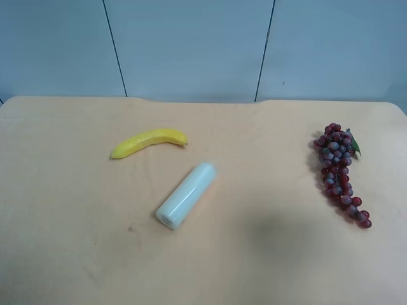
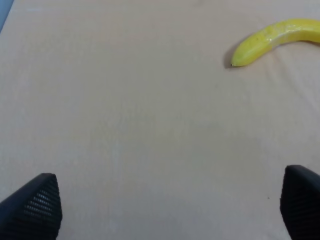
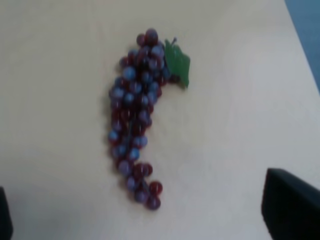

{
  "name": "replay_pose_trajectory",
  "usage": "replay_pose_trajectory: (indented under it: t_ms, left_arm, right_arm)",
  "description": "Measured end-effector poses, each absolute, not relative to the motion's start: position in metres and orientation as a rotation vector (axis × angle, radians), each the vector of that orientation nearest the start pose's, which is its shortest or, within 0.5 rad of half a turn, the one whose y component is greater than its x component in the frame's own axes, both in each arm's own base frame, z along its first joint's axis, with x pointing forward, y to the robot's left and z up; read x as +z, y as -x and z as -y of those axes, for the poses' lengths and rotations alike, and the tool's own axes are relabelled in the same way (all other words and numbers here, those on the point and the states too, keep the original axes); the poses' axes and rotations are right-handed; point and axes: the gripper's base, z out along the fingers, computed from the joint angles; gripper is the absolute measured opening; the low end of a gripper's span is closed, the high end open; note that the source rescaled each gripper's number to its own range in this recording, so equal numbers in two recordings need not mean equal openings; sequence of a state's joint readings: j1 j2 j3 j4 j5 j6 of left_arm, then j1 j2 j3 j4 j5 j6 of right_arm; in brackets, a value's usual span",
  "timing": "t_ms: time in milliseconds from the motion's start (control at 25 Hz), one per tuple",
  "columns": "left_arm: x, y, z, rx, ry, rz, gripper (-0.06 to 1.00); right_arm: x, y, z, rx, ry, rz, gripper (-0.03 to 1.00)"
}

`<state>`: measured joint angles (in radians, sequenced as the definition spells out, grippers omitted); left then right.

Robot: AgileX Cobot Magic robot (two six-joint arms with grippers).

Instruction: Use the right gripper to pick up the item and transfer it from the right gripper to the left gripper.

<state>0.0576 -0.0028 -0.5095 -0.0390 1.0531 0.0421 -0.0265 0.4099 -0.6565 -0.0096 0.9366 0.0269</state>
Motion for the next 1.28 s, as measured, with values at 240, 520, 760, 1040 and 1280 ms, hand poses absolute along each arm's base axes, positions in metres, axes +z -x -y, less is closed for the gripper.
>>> replay_pose_trajectory:
  t_ms: [240,520,760,1040,1280]
  left_arm:
    - [0.281,0.006,0.003,0.017,0.014,-2.024,0.84]
    - [0.281,0.006,0.003,0.017,0.014,-2.024,0.84]
    - [0.281,0.006,0.003,0.017,0.014,-2.024,0.84]
    - [0.281,0.006,0.003,0.017,0.014,-2.024,0.84]
    - [0.281,0.006,0.003,0.017,0.014,-2.024,0.84]
  right_arm:
    - [0.322,-0.128,0.004,-0.022,-0.028,-2.35,1.0]
    - [0.292,-0.222,0.006,-0.002,-0.065,-2.599,1.0]
    - [0.254,-0.283,0.008,0.013,-0.143,-2.762,1.0]
    - [0.22,-0.338,0.01,0.005,-0.152,-2.85,1.0]
    - [0.201,-0.37,0.011,-0.001,-0.154,-2.918,1.0]
